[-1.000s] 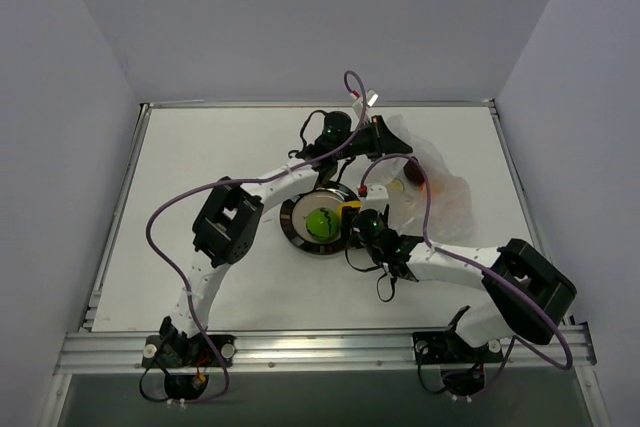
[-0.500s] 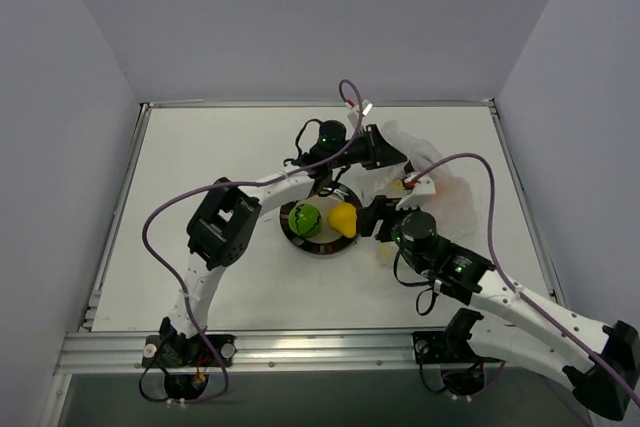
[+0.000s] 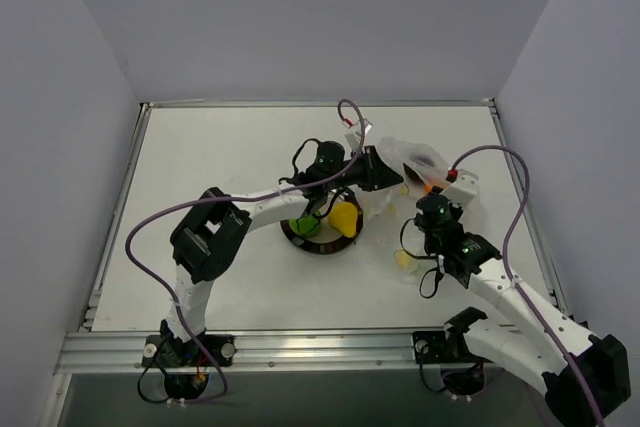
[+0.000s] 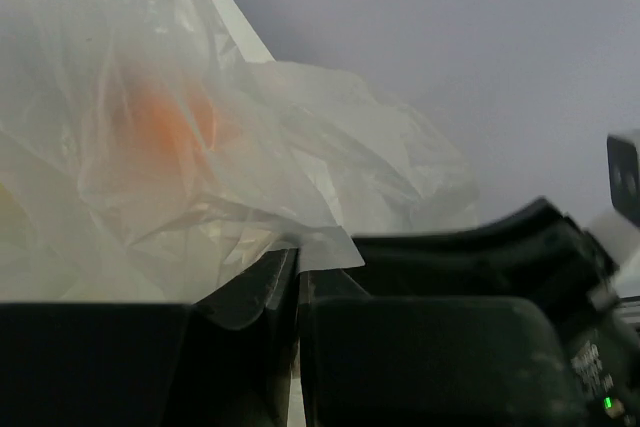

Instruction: Take the fake fruits out of the plastic bag

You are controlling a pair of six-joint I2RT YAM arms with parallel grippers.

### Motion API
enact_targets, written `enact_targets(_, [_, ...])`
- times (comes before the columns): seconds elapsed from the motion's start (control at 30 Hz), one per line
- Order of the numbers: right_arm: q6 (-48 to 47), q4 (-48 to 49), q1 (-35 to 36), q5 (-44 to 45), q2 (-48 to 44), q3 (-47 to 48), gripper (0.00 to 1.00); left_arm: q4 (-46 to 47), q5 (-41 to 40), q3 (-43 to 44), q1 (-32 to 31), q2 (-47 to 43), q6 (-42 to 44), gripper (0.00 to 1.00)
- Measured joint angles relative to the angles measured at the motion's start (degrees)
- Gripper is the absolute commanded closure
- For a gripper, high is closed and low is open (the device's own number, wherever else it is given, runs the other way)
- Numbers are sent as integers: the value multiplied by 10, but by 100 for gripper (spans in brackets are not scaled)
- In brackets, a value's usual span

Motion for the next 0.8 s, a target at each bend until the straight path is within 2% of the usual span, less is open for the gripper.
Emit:
enact_targets(0.2, [-12, -10, -154, 51, -16, 19, 72, 26, -15, -24, -37, -9, 8, 98])
enact_targets(0.27, [-19, -10, -194, 44, -25, 44, 60, 40, -15, -24, -54, -8, 5, 98])
enact_targets(0.3, [-24, -10, -203, 29, -29, 58, 47, 47, -16, -24, -60, -8, 1, 98])
enact_targets(0.33, [-28, -10, -207, 12, -31, 73, 40, 56, -17, -24, -67, -7, -2, 98])
enact_targets(0.4, [-39, -7, -207, -45, -40, 96, 31, 73, -23, -24, -78, -5, -8, 98])
enact_targets(0.43, [-42, -3, -207, -77, -50, 100, 30, 82, -27, -24, -83, -3, -12, 98])
enact_targets(0.5, [-42, -9, -206, -140, -78, 100, 36, 103, -35, -24, -87, 4, -23, 98])
enact_targets(0.53, [-41, -10, -206, -170, -95, 97, 46, 115, -42, -24, -87, 8, -30, 98])
enact_targets(0.6, [-36, -14, -204, -214, -128, 84, 57, 137, -54, -24, -87, 17, -43, 98])
enact_targets(0.63, [-33, -16, -202, -229, -144, 75, 70, 145, -60, -24, -86, 20, -50, 98])
enact_targets(0.73, [-28, -25, -201, -246, -163, 52, 85, 165, -78, -24, -85, 24, -66, 98])
enact_targets(0.8, [-28, -27, -201, -247, -155, 34, 89, 179, -88, -24, -83, 24, -69, 98])
